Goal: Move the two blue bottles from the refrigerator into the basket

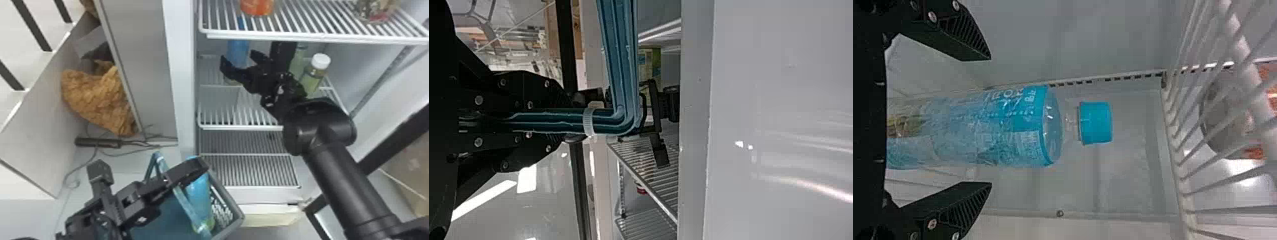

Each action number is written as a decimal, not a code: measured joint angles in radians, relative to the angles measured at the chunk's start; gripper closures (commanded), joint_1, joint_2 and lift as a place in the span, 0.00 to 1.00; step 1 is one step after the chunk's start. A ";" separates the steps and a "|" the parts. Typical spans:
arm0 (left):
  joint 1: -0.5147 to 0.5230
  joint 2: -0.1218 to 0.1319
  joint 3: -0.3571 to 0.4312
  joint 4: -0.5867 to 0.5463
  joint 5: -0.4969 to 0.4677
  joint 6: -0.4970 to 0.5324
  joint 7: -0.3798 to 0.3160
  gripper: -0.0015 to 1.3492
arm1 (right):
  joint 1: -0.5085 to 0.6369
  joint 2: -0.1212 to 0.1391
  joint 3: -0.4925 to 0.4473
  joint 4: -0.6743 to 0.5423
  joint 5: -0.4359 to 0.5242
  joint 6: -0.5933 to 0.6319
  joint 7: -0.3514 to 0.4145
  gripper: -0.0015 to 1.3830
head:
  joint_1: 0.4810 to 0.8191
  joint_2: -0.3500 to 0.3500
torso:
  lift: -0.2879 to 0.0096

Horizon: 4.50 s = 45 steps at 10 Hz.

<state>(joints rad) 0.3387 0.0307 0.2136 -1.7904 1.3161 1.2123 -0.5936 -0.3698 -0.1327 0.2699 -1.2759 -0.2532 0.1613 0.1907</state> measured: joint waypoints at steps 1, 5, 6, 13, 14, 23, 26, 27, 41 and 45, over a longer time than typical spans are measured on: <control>0.000 0.000 0.000 0.000 0.000 0.000 0.000 0.89 | -0.011 -0.001 0.003 0.013 0.001 0.002 -0.004 0.42 | 0.63 0.41 | 0.23; -0.003 0.000 0.000 0.000 0.002 -0.002 0.000 0.89 | -0.059 -0.011 0.015 0.043 -0.002 0.022 -0.007 0.93 | 0.63 0.40 | 0.23; -0.004 0.000 -0.001 0.000 0.002 -0.003 0.000 0.89 | -0.059 -0.011 0.017 0.047 -0.007 0.017 -0.007 0.93 | 0.63 0.40 | 0.23; -0.002 0.000 -0.008 0.000 0.008 -0.007 0.000 0.89 | 0.187 -0.032 -0.059 -0.289 -0.021 0.072 0.009 0.93 | 0.63 0.39 | 0.23; -0.001 0.000 -0.008 0.000 0.008 -0.008 0.000 0.89 | 0.229 -0.039 -0.067 -0.347 -0.031 0.088 0.013 0.93 | 0.63 0.39 | 0.23; 0.005 0.002 -0.012 0.000 0.018 -0.022 0.000 0.89 | 0.604 -0.092 -0.145 -0.836 -0.136 0.242 0.074 0.93 | 0.63 0.39 | 0.23; 0.005 0.006 -0.019 0.000 0.024 -0.027 0.000 0.89 | 0.755 -0.110 -0.183 -1.021 -0.190 0.325 0.107 0.93 | 0.63 0.41 | 0.23; 0.005 0.007 -0.018 0.000 0.024 -0.028 0.000 0.89 | 0.801 -0.111 -0.196 -1.064 -0.203 0.354 0.118 0.93 | 0.63 0.41 | 0.23; 0.008 -0.005 -0.043 0.000 0.097 -0.037 -0.001 0.89 | 0.778 -0.120 -0.094 -0.732 -0.415 0.557 0.357 0.10 | 0.63 0.59 | 0.23; 0.009 -0.006 -0.044 0.000 0.102 -0.042 -0.005 0.89 | 0.795 -0.112 -0.142 -0.747 -0.425 0.484 0.362 0.14 | 0.63 0.54 | 0.23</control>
<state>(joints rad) 0.3472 0.0247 0.1696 -1.7901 1.4180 1.1707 -0.5983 0.4254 -0.2451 0.1283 -2.0228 -0.6783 0.6456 0.5523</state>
